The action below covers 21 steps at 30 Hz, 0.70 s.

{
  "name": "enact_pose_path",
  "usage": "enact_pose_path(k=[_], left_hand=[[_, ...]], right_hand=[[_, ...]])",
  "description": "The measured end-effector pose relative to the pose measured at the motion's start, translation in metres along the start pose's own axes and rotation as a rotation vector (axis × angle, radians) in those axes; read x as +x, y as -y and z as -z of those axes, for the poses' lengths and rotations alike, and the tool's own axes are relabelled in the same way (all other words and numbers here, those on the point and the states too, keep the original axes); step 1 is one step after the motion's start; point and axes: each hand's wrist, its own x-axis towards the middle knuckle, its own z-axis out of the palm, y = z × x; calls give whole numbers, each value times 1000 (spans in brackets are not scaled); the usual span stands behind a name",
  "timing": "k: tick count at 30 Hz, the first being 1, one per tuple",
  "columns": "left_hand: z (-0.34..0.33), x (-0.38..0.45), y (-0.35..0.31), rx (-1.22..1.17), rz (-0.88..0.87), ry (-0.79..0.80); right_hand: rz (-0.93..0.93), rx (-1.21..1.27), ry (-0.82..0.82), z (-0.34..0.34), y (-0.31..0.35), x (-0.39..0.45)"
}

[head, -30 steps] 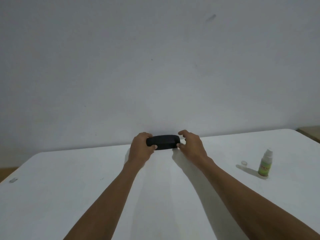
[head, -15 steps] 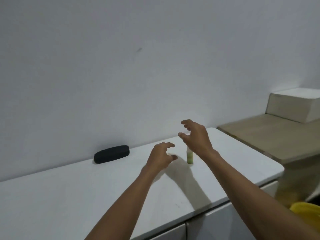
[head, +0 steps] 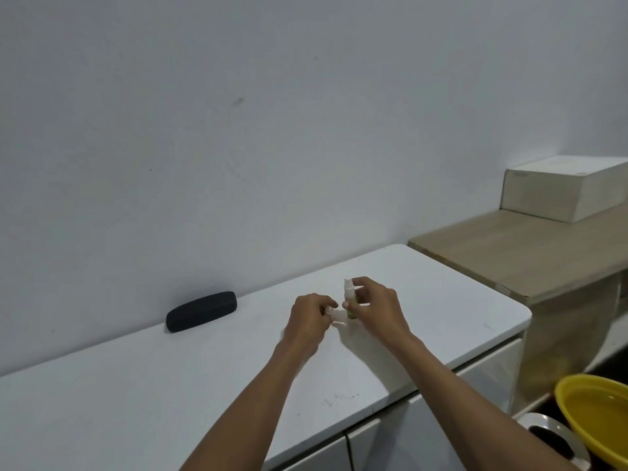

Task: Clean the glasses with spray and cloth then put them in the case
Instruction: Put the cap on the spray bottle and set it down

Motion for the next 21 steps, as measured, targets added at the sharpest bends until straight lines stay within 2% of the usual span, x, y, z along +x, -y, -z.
enact_pose_path(k=[4, 10, 16, 21], left_hand=[[9, -3, -9, -282, 34, -90], [30, 5, -36, -438, -97, -196], [26, 9, -53, -477, -104, -135], [19, 8, -55, -389, -126, -98]], right_hand=[[-10, 30, -11, -4, -3, -1], [-37, 79, -12, -8, -8, 1], [-43, 90, -5, -7, -8, 1], [-28, 94, -12, -9, -11, 0]])
